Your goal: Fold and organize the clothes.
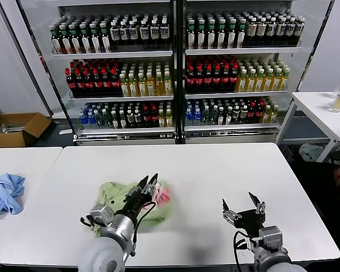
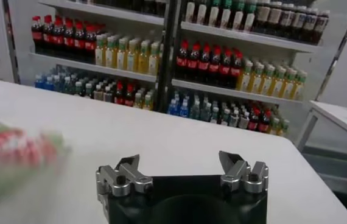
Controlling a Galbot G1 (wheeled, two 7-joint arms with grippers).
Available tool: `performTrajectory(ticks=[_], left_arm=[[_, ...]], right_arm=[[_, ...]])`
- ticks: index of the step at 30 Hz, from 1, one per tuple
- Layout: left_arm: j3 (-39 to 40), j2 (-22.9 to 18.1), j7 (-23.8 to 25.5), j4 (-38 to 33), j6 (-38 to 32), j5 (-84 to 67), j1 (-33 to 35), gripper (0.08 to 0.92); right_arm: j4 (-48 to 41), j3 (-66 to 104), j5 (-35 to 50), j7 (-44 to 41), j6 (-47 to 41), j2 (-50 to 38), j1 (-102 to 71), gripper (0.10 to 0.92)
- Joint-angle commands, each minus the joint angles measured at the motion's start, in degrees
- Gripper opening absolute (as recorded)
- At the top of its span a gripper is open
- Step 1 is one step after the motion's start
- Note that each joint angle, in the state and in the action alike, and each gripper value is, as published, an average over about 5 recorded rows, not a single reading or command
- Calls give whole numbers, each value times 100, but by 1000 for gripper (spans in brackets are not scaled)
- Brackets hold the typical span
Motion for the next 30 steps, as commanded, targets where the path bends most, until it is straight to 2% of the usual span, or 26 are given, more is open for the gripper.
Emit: performTrajectory(ticks=[1,6,14,19,27,30], left_arm=[[-1435,892,814,-954,-405,817,771,461],[-2154,1049,949,-883,-457,1118,1363,591],[-2185,828,956,-862,-459,1628,1647,801],[-2274,826,953,-820,-468,1670,1674,822],[-2223,810,950,-712,-471,1711,1649,823],[-2228,824,949,-672,-472,1712,1631,823]], right_arm=[[-471,-810,1186,56,-14,146,1187,823],[-1189,-1965,2022,327,-17,526,2068,823],[-2570,-3076,2412,535,-28,1019,3126,823],[-3027,-3120,2640,750,-30,1135,3274,823],[-3214,-3074,2860,647,-25,1244,3263,820],[-3225,-3058,2934,621,-23,1267,3254,775]])
